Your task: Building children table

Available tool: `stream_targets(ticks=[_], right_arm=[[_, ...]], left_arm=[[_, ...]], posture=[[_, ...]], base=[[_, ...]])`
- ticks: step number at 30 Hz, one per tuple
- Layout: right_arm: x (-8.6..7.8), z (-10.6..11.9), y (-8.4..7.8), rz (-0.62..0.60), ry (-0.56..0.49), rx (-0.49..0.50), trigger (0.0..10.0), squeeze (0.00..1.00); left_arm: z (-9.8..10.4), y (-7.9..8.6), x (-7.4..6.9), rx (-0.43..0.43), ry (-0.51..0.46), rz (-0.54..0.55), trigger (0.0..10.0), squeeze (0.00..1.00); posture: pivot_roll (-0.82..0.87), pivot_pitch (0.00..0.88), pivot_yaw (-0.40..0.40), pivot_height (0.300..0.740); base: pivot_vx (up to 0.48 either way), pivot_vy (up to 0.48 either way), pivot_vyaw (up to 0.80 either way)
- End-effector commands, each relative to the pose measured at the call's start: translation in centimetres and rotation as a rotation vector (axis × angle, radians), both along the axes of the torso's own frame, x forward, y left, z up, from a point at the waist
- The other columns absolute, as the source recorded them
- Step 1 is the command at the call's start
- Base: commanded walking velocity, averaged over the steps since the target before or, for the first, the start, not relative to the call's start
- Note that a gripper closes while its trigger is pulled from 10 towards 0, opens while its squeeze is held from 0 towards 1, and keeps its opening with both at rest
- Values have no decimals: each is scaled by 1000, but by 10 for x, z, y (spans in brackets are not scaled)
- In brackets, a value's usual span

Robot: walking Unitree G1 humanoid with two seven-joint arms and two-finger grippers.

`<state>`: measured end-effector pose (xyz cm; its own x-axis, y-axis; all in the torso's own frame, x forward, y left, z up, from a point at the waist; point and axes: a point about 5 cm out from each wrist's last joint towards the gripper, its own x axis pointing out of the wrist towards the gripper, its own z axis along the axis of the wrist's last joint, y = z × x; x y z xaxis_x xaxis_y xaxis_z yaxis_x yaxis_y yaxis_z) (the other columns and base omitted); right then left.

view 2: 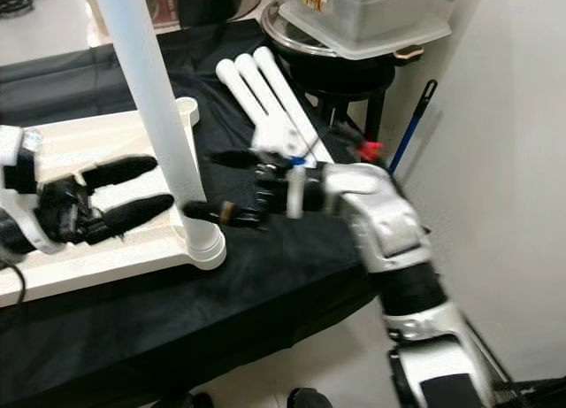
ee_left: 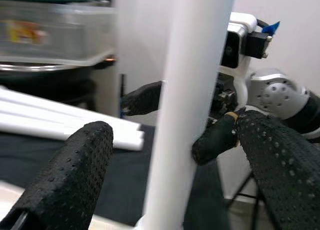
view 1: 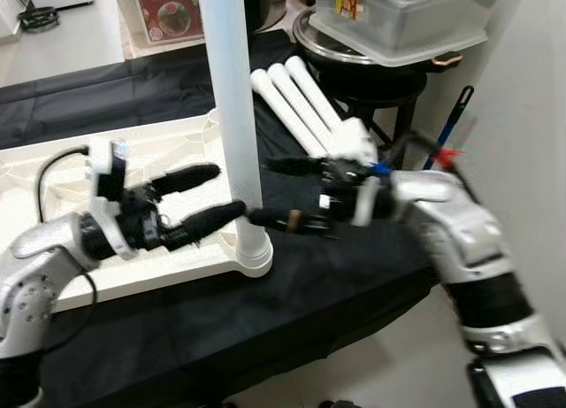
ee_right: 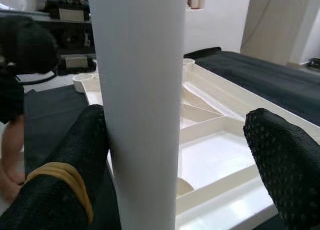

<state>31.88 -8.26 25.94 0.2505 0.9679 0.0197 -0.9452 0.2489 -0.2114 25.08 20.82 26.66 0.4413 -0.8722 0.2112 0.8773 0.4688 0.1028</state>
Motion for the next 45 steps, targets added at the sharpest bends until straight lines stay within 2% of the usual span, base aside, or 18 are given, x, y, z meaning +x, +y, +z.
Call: stream_targets(ticks=[1,6,7,8,13,15,18,22,26,27,29,37,39,40,42,43,44,45], right_arm=[[1,-3,3,-7,-4,-11,10000,0],[2,-2,8,-11,5,10,10000,0],[3,-2,12,-15,11,20,4118,0],[3,-2,14,-23,14,22,0,0],[6,-1,16,-59,1,5,0,0],[20,2,11,-226,-73,-49,0,0],[23,2,10,-256,-86,-55,0,0],[48,6,-13,-599,-163,-140,0,0],[52,5,-18,-701,-158,-142,0,0],[53,-3,-15,-816,-112,-132,0,0],[52,-9,-11,-873,-72,-111,0,0],[42,-19,26,-870,-17,-55,0,0],[41,-20,28,-871,-14,-54,0,0],[41,-20,28,-874,-15,-55,10000,0],[40,-19,28,-884,-16,-55,10000,0],[40,-18,28,-885,-20,-51,10000,165],[38,-15,27,-841,-17,-40,10000,1000],[37,-14,26,-807,-15,-33,10000,1000]], left_arm=[[-1,5,0,13,0,23,10000,0],[0,12,-2,23,-2,52,10000,0],[0,17,-3,31,0,66,10000,0],[-1,21,-5,38,4,78,10000,0],[-4,22,-7,42,19,77,10000,0],[-12,14,-9,36,39,53,10000,0],[-13,13,-9,32,41,49,10000,0],[-18,1,-8,15,54,15,10000,0],[-19,-2,-8,11,57,4,10000,0],[-21,-7,-8,1,59,-12,10000,0],[-22,-10,-9,-3,61,-19,10000,0],[-22,-15,-9,-11,61,-29,10000,0],[-23,-16,-9,-13,60,-30,10000,0],[-23,-16,-9,-14,60,-31,10000,0],[-23,-16,-9,-13,59,-31,10000,0],[-23,-17,-9,-12,59,-31,10000,0],[-23,-17,-9,-13,58,-33,10000,0],[-23,-17,-9,-15,58,-34,10000,0]], posture=[[-7,137,-30,740],[-1,136,-35,740],[1,135,-37,740],[2,136,-40,740],[3,136,-43,740],[-4,134,-46,740],[-4,134,-46,740],[-13,134,-50,740],[-13,134,-50,740],[-12,133,-57,740],[-12,133,-57,740],[-9,126,-66,740],[-11,126,-65,740],[-11,126,-65,740],[-12,125,-65,740],[-12,125,-65,740],[-16,127,-62,740],[-16,127,-62,740]], base=[[0,0,0],[0,0,0],[0,0,0],[0,0,0],[0,0,0],[0,0,0],[0,0,0],[0,0,0],[0,0,0],[0,0,0],[0,0,0],[0,0,0],[0,0,0],[0,0,0],[0,0,0],[0,0,0],[0,0,0],[0,0,0]])
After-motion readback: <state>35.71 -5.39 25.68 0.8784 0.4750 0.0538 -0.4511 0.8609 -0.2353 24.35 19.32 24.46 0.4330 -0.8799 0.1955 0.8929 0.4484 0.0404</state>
